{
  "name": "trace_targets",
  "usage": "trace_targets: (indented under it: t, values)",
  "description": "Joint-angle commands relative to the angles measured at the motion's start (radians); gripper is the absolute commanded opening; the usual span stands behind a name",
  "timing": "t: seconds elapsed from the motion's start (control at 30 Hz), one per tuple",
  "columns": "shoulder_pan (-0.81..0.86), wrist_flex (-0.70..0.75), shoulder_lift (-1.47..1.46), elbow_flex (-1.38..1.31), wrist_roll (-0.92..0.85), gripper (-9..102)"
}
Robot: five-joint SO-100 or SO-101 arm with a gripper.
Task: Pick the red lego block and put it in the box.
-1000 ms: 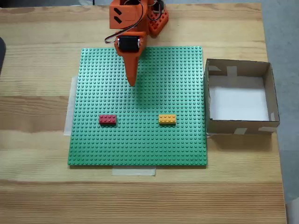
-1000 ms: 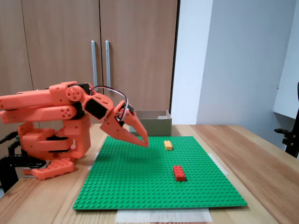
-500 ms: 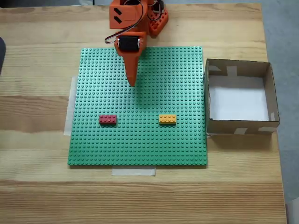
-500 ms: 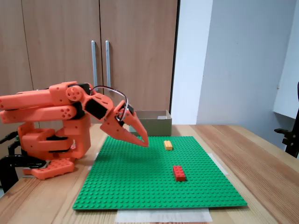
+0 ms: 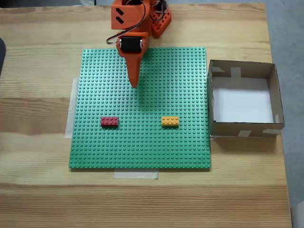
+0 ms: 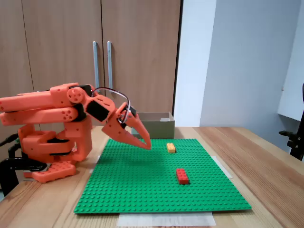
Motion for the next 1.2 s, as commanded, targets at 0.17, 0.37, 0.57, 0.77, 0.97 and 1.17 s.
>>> trace_targets:
  t: [0.17,0.37,0.57,0.77,0.97,1.17]
  values:
    - [-0.009,-0.003,-0.002,0.002,-0.009,-1]
    - [0.005,-0.009,-0.014,-0.003,0.044,-1]
    - [0.005,-0.014,-0.126,-0.089,0.029,-1]
    - [-0.003,0.003,-0.268,-0.227,0.054,-1]
    - [-0.003,0.031,-0.422,-0.368,0.002,-1]
    - [-0.003,0.109,-0.56,-0.54,0.014,-1]
